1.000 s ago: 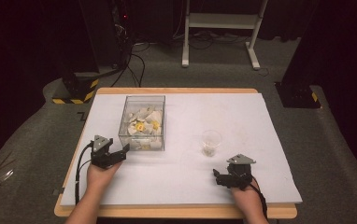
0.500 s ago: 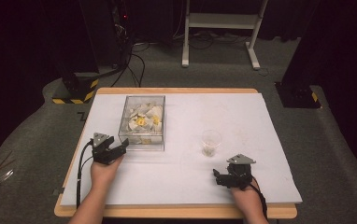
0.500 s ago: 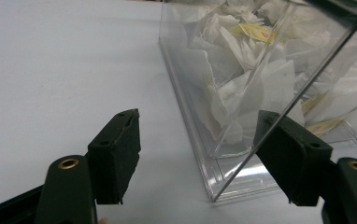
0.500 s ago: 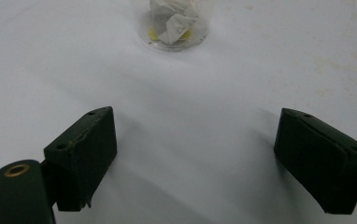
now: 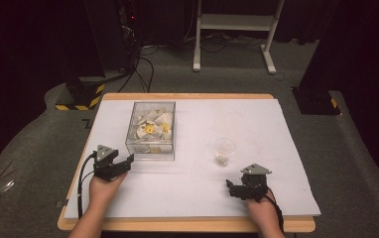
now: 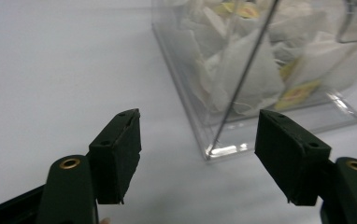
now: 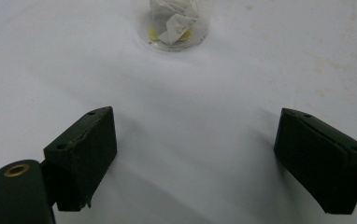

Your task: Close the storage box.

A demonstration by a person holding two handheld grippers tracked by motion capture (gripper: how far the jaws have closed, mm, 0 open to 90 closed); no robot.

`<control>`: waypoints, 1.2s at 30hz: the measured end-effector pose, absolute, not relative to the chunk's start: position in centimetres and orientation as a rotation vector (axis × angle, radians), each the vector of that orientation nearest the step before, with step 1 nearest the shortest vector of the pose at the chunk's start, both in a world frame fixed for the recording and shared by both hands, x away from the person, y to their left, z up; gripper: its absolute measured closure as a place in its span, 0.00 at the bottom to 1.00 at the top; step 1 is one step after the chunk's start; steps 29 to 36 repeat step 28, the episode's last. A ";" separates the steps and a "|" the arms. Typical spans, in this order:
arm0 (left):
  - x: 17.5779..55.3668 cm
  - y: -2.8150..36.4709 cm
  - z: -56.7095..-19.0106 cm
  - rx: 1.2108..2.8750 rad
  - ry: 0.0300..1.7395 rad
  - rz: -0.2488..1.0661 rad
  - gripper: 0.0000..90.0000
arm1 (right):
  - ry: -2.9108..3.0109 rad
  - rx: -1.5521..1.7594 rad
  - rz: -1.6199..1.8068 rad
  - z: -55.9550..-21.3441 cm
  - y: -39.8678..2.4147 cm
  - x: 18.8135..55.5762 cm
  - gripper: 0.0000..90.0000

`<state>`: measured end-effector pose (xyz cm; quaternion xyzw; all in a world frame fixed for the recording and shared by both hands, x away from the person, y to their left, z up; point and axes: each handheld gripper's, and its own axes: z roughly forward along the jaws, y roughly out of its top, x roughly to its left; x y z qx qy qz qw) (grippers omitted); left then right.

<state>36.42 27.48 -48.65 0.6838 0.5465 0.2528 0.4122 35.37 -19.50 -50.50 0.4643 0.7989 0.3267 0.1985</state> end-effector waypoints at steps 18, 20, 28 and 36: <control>30.3 28.9 -50.8 1.981 1.305 0.569 0.28 | 2.235 1.302 0.914 -50.5 -19.5 35.4 0.14; 30.1 28.6 -50.9 1.985 1.302 0.606 0.28 | 2.235 1.304 0.913 -50.5 -19.5 35.3 0.14; 29.9 28.7 -51.0 1.971 1.307 0.608 0.29 | 2.234 1.303 0.911 -50.5 -19.5 35.3 0.14; 29.9 28.7 -51.0 1.971 1.307 0.608 0.29 | 2.234 1.303 0.911 -50.5 -19.5 35.3 0.14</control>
